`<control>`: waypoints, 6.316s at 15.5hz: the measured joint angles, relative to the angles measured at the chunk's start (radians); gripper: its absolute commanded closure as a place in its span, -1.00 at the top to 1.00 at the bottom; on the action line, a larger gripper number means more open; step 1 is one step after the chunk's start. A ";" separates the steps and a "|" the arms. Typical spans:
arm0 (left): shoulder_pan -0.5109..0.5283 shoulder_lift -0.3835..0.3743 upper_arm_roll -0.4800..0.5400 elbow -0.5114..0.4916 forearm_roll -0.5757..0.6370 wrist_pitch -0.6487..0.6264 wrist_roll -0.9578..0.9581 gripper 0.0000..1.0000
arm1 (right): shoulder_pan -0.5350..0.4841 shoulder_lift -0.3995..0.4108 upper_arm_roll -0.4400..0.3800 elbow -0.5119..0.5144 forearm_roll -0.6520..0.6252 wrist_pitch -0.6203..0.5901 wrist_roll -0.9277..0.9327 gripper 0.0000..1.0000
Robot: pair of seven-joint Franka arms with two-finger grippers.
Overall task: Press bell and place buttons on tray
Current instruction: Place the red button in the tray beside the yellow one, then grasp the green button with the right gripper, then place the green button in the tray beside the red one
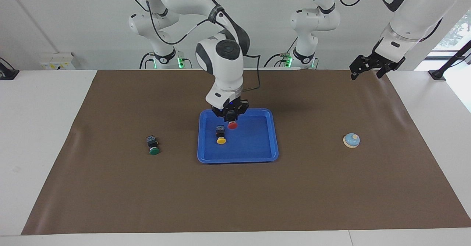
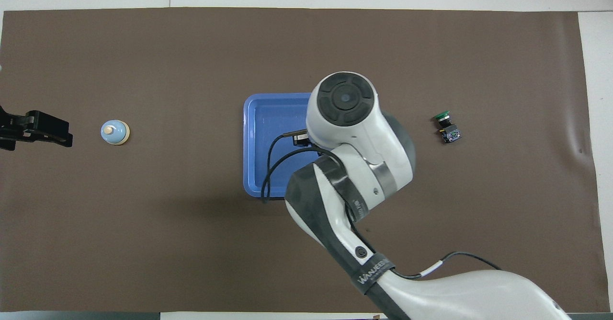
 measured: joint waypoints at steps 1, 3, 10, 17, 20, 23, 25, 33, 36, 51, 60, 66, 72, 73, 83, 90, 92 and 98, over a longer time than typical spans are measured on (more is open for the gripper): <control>0.000 0.000 0.000 0.000 0.000 0.000 0.000 1.00 | 0.006 0.034 0.000 0.028 0.000 0.008 0.023 -1.00; 0.000 0.000 0.000 0.000 0.000 0.000 0.000 1.00 | 0.007 0.089 -0.001 0.050 0.002 0.079 0.051 -1.00; 0.000 0.000 0.000 0.000 0.000 0.000 0.000 1.00 | 0.018 0.143 0.000 -0.043 0.003 0.265 0.135 -1.00; 0.000 0.000 0.000 0.000 0.000 0.000 0.000 1.00 | 0.019 0.140 -0.001 -0.093 0.003 0.305 0.169 1.00; 0.000 0.000 0.000 0.000 0.000 0.000 0.000 1.00 | 0.029 0.133 -0.001 -0.088 0.003 0.299 0.178 1.00; 0.000 0.000 0.000 0.000 0.000 0.000 0.000 1.00 | 0.027 0.114 -0.011 -0.026 -0.001 0.185 0.162 1.00; 0.000 0.000 0.000 0.000 0.000 0.000 0.000 1.00 | 0.004 0.093 -0.031 0.027 -0.003 0.096 0.041 1.00; 0.000 0.000 0.000 0.000 0.000 0.000 0.000 1.00 | -0.319 0.009 -0.040 -0.007 0.003 0.034 -0.724 1.00; 0.000 0.000 0.000 0.000 0.000 0.000 0.000 1.00 | -0.390 -0.009 -0.040 -0.145 0.003 0.187 -0.890 1.00; 0.000 0.000 0.000 0.000 0.000 0.000 0.000 1.00 | -0.508 -0.096 -0.039 -0.466 0.003 0.387 -0.997 0.27; 0.000 0.000 0.000 0.000 0.000 0.000 0.000 1.00 | -0.472 -0.136 -0.018 -0.444 0.005 0.313 -0.928 -1.00; 0.000 0.000 0.000 0.000 0.000 0.000 0.000 1.00 | -0.179 -0.151 -0.005 -0.213 0.006 0.070 -0.352 -1.00; 0.000 0.000 0.000 0.000 0.000 0.000 0.000 1.00 | 0.023 0.064 -0.007 0.075 0.002 -0.013 0.080 -1.00; 0.000 0.000 0.000 0.000 0.000 0.000 0.000 1.00 | 0.040 0.101 -0.008 0.111 0.001 -0.011 0.110 -1.00; 0.000 0.000 0.000 0.000 0.000 0.000 0.000 1.00 | 0.107 0.247 -0.009 0.202 0.001 0.124 0.198 -1.00; 0.000 0.000 0.000 0.000 0.000 0.000 0.000 1.00 | 0.113 0.287 -0.017 0.199 0.001 0.171 0.202 1.00; 0.000 0.000 0.000 0.000 0.000 0.000 0.000 1.00 | 0.107 0.287 -0.019 0.199 0.001 0.171 0.202 1.00; 0.000 0.000 0.000 0.000 0.000 0.000 0.000 1.00 | 0.104 0.237 -0.031 0.212 -0.005 0.088 0.179 1.00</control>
